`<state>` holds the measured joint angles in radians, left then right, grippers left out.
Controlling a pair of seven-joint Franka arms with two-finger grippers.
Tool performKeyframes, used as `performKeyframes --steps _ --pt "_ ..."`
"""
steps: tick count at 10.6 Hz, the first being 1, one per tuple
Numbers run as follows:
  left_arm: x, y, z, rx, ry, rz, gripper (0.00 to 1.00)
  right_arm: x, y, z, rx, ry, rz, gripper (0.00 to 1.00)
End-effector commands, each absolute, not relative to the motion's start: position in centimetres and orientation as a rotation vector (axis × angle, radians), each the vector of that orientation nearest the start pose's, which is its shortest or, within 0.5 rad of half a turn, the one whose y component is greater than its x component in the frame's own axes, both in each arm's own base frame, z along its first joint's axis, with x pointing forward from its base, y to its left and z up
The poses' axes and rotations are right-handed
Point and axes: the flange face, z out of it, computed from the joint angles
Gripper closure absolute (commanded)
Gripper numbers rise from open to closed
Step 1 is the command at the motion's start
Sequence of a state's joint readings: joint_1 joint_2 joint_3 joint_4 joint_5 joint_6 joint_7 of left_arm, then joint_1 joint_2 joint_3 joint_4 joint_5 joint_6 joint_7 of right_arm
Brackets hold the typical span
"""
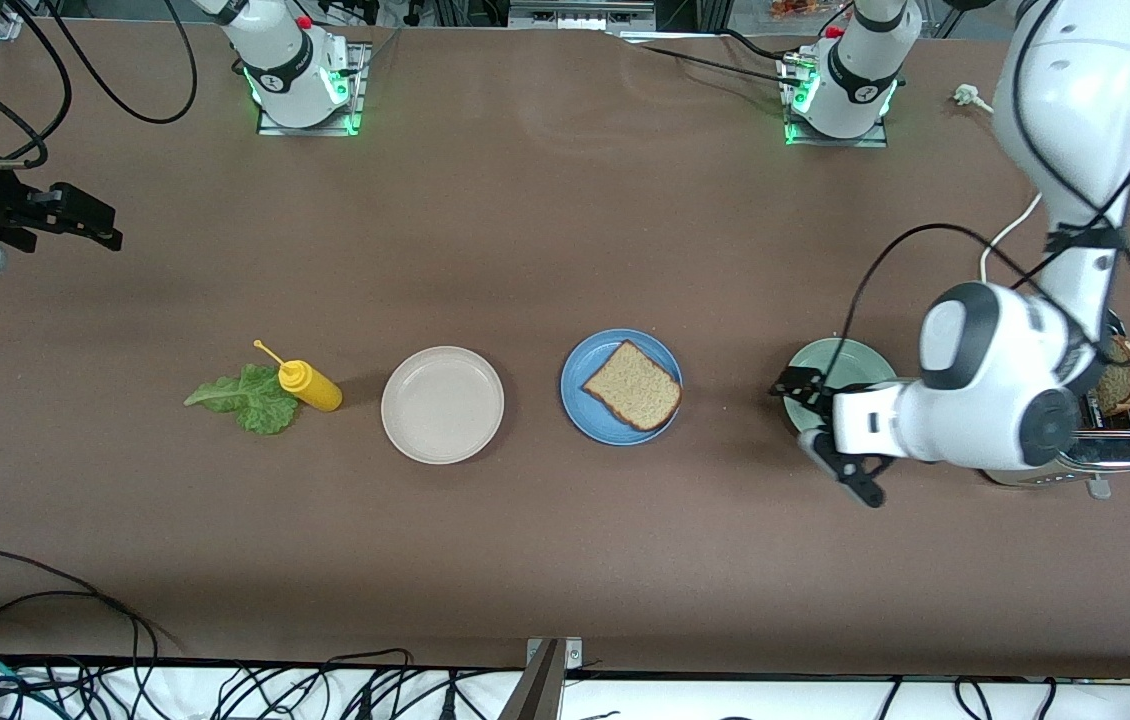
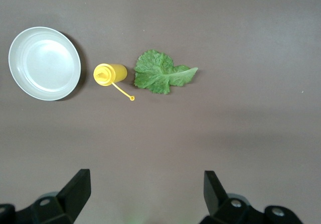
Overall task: Make sandwich in blue plate with both arms
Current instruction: 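Open the left gripper and withdraw it while the right gripper reaches out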
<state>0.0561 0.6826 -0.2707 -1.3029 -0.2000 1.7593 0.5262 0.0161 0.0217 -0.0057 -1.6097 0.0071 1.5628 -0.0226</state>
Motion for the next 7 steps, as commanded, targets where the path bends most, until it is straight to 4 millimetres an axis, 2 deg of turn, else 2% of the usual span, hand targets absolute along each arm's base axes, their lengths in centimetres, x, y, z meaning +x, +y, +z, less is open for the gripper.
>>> performKeyframes --steps 1,3,5,7 --pt "67.9 -8.4 41.8 -3.21 1.078 0.26 0.0 56.2 0.9 58.4 -3.112 -0.073 0.147 0.0" --pt "65.6 -7.7 48.5 -3.101 1.045 0.248 0.0 57.0 0.9 57.0 -3.108 -0.079 0.171 0.0" --pt "62.3 -7.3 54.7 -3.05 0.916 0.277 0.0 58.1 0.6 55.5 -3.108 -0.088 0.173 0.0" --pt "59.4 -7.1 59.5 -3.038 0.788 0.254 0.0 59.9 0.2 53.0 -3.105 -0.147 0.158 0.0"
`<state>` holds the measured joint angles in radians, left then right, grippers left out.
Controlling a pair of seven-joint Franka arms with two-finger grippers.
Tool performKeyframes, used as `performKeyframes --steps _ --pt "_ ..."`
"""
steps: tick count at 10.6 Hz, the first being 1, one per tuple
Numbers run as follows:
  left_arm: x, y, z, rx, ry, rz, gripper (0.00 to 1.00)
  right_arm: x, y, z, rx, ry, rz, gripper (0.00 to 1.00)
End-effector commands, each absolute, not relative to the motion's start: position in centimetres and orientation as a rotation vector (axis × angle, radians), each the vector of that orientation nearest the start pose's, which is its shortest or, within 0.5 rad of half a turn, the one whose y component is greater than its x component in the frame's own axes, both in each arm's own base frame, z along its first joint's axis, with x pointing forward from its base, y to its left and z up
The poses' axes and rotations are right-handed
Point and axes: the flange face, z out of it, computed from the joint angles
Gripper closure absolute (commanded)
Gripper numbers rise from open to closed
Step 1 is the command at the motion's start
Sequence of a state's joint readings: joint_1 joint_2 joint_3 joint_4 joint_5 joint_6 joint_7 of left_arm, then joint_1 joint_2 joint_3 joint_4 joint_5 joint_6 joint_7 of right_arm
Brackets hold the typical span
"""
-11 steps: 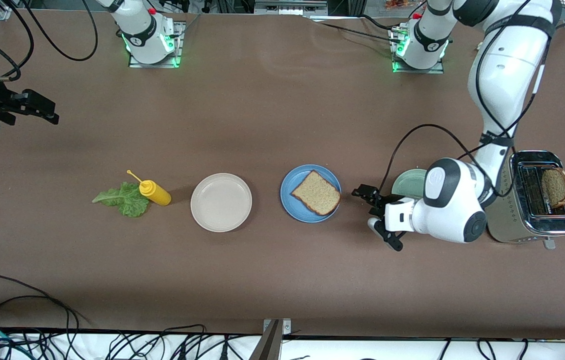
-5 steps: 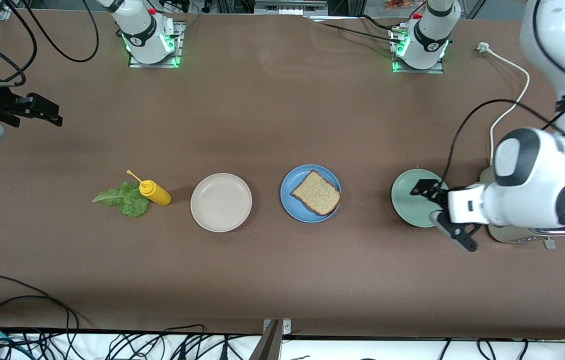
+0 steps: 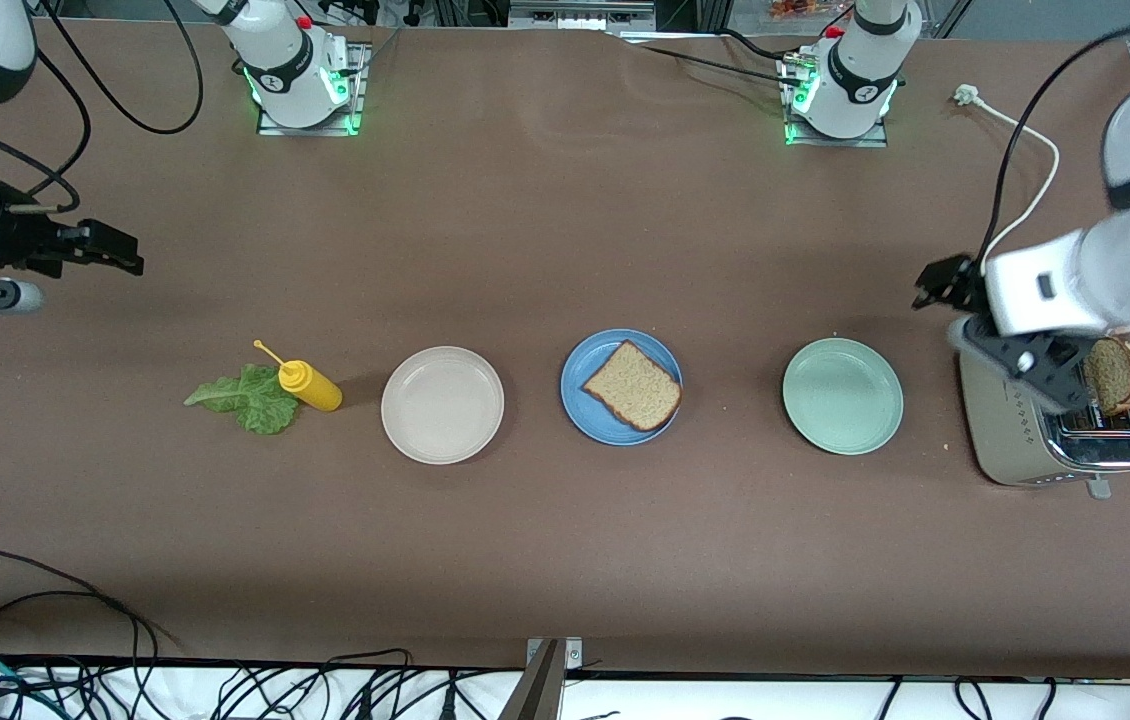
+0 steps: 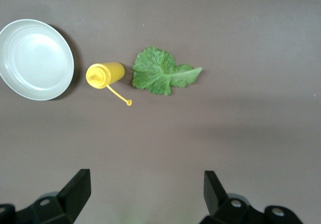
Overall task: Make sandwich in blue plate with both arms
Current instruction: 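Open the left gripper and withdraw it while the right gripper reaches out, then lower the right gripper onto the lettuce leaf and grasp it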
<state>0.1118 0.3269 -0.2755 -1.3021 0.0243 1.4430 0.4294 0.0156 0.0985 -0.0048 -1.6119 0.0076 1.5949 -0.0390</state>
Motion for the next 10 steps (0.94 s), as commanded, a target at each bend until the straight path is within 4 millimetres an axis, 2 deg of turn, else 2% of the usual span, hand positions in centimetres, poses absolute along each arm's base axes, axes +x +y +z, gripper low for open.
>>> performKeyframes --steps 1,2,3,4,5,6,7,8,10 --pt "58.4 -7.5 60.7 -3.05 0.681 0.259 0.0 61.0 -0.3 51.1 -3.101 -0.193 0.157 0.0" --pt "58.1 -7.4 60.6 -3.06 0.6 0.294 0.0 61.7 -0.9 49.8 -3.1 -0.202 0.151 0.0" --pt "57.7 -7.3 61.1 -3.06 0.592 0.279 0.0 62.2 -1.2 48.6 -3.101 -0.192 0.158 0.0" --pt "56.4 -7.6 61.0 -3.057 0.591 0.249 0.0 63.0 -1.2 47.0 -3.103 -0.179 0.156 0.0" --pt "55.3 -7.0 60.9 -3.055 0.56 0.154 0.0 63.7 -1.4 45.3 -3.104 -0.181 0.164 0.0" --pt "54.4 -7.3 61.3 -3.087 0.541 0.071 0.0 64.3 -1.6 44.0 -3.102 -0.173 0.171 0.0" --pt "53.4 -7.2 61.7 -3.085 0.525 0.067 0.0 64.7 -2.3 42.5 -3.087 -0.155 0.174 0.0" --pt "53.2 -6.8 61.5 -3.092 0.492 0.074 0.0 65.2 -3.1 40.7 -3.076 -0.131 0.19 0.0" --pt "53.4 -5.8 61.6 -3.106 0.434 0.066 0.0 66.4 -2.8 37.2 -3.077 -0.128 0.138 0.0"
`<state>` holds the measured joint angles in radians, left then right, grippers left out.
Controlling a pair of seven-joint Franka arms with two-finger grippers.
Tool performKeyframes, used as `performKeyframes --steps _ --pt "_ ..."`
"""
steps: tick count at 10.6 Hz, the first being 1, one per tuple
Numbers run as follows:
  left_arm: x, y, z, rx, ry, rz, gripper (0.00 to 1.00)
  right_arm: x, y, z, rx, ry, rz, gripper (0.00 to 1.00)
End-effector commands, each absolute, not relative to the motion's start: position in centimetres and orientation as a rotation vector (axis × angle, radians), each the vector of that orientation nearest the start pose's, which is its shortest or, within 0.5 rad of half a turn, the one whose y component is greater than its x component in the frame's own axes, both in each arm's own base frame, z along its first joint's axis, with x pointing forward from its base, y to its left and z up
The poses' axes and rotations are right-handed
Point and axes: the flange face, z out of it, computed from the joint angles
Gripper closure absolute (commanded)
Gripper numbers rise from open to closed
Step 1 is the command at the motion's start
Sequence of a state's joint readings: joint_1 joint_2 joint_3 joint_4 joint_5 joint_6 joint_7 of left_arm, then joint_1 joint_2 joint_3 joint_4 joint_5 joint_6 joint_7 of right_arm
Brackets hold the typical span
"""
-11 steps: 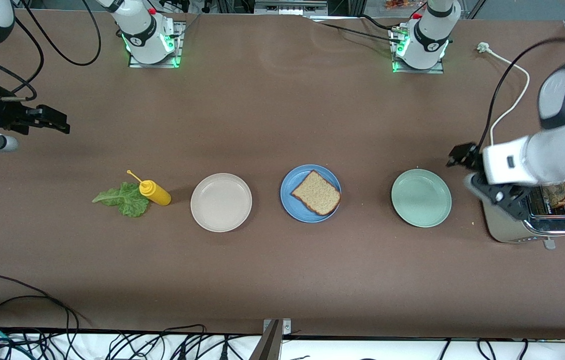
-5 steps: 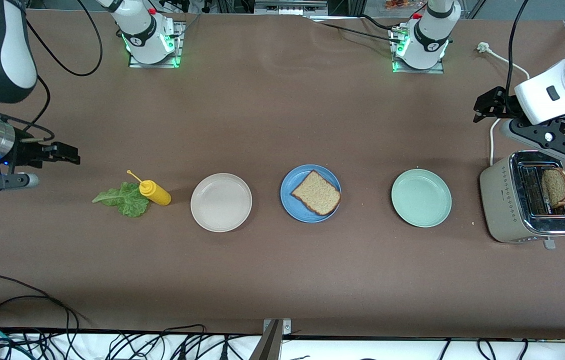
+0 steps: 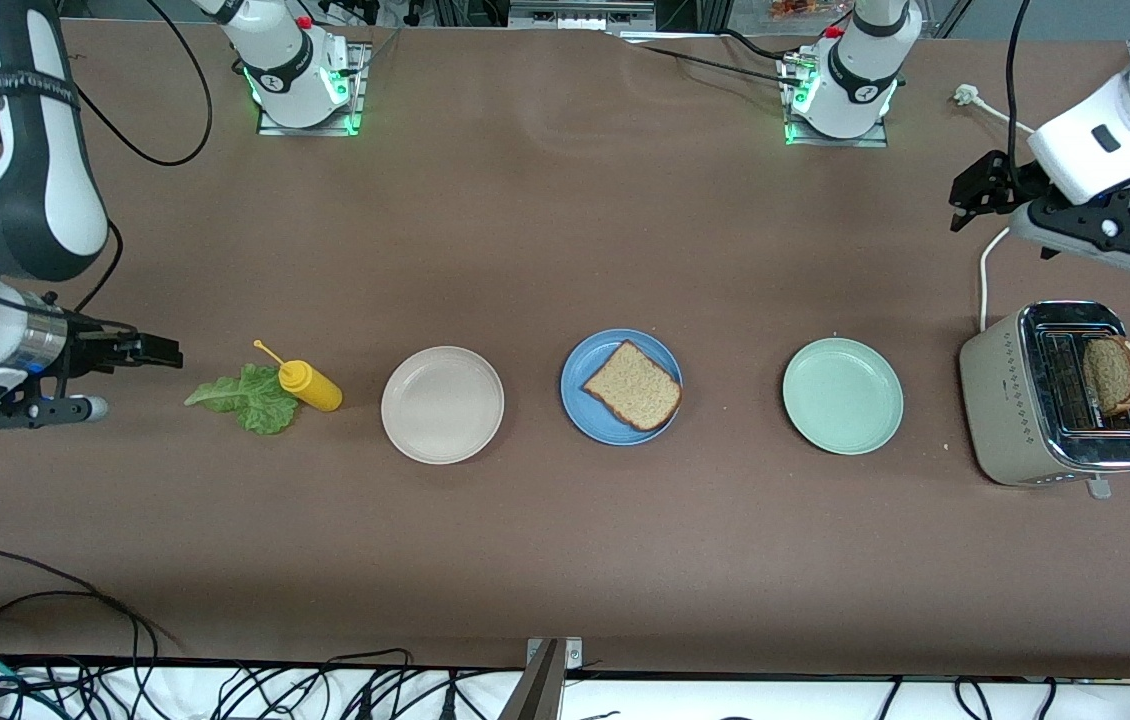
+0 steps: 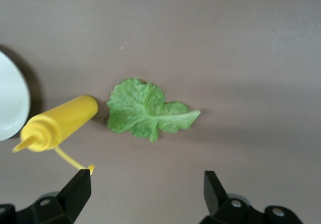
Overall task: Make sandwich in blue plate with both arms
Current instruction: 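Lower the right gripper onto the lettuce leaf and grasp it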
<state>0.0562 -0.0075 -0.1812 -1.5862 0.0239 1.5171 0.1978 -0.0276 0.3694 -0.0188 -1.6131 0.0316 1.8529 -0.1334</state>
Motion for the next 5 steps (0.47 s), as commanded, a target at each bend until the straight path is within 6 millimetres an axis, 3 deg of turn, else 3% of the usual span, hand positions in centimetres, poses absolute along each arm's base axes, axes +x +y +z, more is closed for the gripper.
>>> performKeyframes --steps 1,5 --pt "53.4 -5.2 61.8 -3.11 0.415 0.061 0.0 66.7 -2.7 34.9 -3.077 -0.121 0.14 0.0" --pt "53.0 -5.5 62.1 -3.137 0.28 0.099 0.0 64.9 -1.8 25.5 -3.082 -0.133 0.113 0.0"
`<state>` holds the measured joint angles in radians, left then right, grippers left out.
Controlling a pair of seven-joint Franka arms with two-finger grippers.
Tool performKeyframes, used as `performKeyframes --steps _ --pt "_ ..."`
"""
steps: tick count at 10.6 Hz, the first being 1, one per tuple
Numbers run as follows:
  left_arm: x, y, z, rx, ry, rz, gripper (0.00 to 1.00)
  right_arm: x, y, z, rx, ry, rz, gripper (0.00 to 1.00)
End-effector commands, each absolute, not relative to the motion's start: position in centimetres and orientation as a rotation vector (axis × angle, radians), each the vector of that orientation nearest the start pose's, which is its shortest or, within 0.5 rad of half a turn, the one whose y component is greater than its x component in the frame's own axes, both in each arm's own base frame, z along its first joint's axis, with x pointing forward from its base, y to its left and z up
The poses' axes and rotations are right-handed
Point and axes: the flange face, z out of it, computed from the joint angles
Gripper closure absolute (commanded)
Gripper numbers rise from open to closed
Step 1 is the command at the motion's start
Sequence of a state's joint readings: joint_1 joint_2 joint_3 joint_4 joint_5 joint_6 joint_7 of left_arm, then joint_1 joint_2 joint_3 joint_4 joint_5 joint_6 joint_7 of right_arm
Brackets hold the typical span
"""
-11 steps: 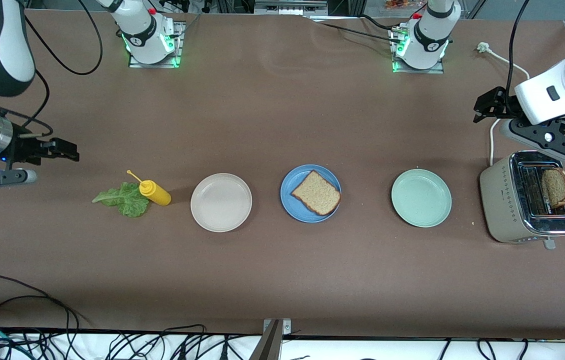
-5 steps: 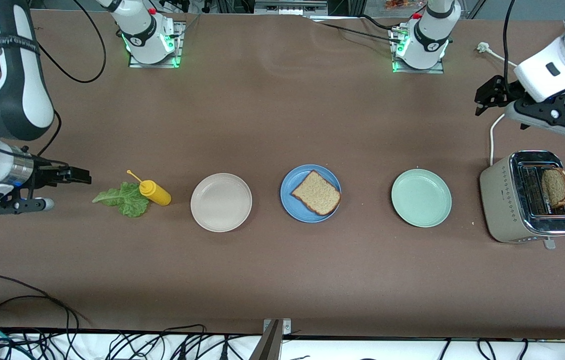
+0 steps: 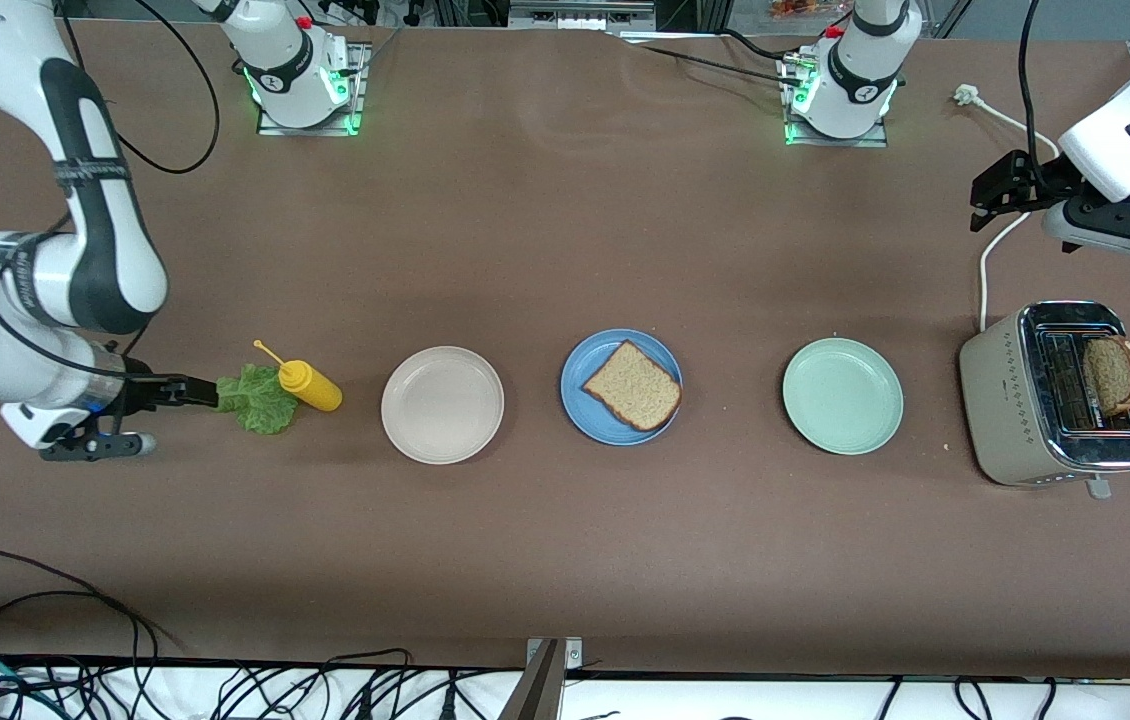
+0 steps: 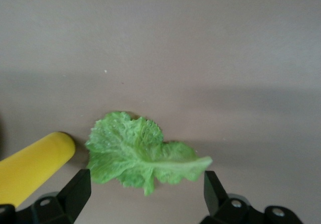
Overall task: Make sandwich in blue plate with both arms
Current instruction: 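Lower the right gripper onto the lettuce leaf and grasp it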
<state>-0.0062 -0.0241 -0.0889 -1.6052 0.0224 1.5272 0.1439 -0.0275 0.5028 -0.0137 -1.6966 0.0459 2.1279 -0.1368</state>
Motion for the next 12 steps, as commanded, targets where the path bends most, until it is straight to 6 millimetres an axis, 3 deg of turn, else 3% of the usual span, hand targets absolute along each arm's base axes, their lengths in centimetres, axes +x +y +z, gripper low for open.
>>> performKeyframes --steps 1,4,7,9,10,11,12 --pt "53.5 -5.0 62.2 -3.181 0.259 0.139 0.0 64.5 -1.0 23.8 -3.073 -0.149 0.153 0.0" --pt "53.9 -4.4 62.0 -3.199 0.24 0.164 0.0 63.3 -0.7 19.8 -3.066 -0.153 0.197 0.0" --pt "53.9 -4.4 62.1 -3.202 0.241 0.162 0.0 62.9 -0.6 18.8 -3.065 -0.224 0.163 0.02" --pt "53.9 -4.4 62.2 -3.202 0.251 0.159 0.0 63.0 -0.7 17.7 -3.057 -0.329 0.134 0.27" --pt "53.9 -4.3 62.2 -3.202 0.249 0.159 0.0 62.9 -0.8 17.1 -3.049 -0.381 0.139 0.47" --pt "53.9 -4.3 62.2 -3.202 0.249 0.161 0.0 62.9 -0.8 17.1 -3.044 -0.405 0.138 0.8" --pt "53.9 -4.2 62.2 -3.202 0.249 0.161 0.0 62.9 -0.8 17.1 -3.044 -0.407 0.138 1.0"
